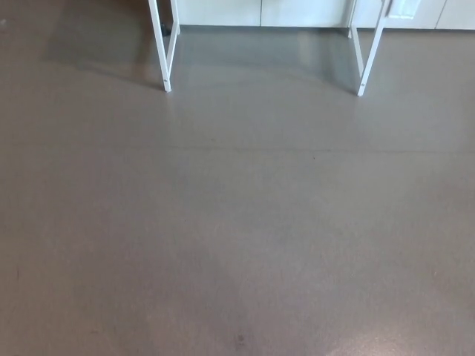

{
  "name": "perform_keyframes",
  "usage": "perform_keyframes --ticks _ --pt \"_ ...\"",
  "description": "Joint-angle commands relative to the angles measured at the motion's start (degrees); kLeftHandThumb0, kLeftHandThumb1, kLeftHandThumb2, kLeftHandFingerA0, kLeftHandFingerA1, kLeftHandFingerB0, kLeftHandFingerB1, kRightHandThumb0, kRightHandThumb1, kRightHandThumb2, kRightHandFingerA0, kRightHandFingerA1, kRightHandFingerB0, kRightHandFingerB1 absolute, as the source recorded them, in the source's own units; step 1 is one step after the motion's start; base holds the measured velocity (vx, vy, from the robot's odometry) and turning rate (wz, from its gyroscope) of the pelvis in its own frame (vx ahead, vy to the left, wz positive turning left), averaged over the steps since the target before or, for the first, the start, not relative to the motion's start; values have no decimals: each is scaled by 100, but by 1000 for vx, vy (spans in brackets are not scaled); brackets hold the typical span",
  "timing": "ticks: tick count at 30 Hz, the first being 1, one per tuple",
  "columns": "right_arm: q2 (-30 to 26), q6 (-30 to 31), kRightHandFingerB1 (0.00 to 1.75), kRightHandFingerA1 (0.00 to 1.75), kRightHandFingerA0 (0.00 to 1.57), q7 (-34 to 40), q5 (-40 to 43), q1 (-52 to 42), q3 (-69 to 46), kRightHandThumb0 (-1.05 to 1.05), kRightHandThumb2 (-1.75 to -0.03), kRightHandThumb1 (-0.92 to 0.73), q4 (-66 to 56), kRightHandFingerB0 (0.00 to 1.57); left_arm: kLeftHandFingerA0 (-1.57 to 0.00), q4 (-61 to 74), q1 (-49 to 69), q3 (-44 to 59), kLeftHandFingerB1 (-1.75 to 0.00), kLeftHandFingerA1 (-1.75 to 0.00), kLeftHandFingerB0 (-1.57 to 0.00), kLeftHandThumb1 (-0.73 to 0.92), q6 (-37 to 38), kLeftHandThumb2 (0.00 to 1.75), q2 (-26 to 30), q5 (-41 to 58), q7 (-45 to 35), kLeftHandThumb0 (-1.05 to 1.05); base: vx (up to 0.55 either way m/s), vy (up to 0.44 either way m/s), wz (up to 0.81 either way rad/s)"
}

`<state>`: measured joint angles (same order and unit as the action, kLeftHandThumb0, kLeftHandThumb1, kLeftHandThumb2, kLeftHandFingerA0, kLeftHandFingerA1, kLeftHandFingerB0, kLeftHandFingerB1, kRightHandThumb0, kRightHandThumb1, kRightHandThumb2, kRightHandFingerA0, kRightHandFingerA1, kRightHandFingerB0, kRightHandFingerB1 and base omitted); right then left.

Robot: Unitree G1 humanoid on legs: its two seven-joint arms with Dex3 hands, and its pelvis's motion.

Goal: The robot walk towards a table in front and uses its left hand to pickup a tennis ball on the left side and put it in a container on the right hand side

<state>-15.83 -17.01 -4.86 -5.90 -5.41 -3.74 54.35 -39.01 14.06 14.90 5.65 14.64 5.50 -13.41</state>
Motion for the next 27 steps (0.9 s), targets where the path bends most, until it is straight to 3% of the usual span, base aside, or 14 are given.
perform_keyframes --ticks 1,6,27 --pt "-73 -407 50 58 71 -166 172 -20 -103 -57 -81 -47 147 44 -53 -69 74 24 -37 -47 -32 58 298 58 151 72 -222 -39 0 0 0" --pt "-68 -485 50 57 65 -151 143 -22 -97 -55 -81 -47 234 43 -53 -36 134 30 -37 -47 -33 57 350 58 143 77 -218 -37 0 0 0" --pt "-98 -533 50 58 69 -155 58 76 17 -56 -81 -47 376 45 -51 -99 141 55 -36 -46 -31 58 382 58 149 102 -278 -37 -7 -7 2"
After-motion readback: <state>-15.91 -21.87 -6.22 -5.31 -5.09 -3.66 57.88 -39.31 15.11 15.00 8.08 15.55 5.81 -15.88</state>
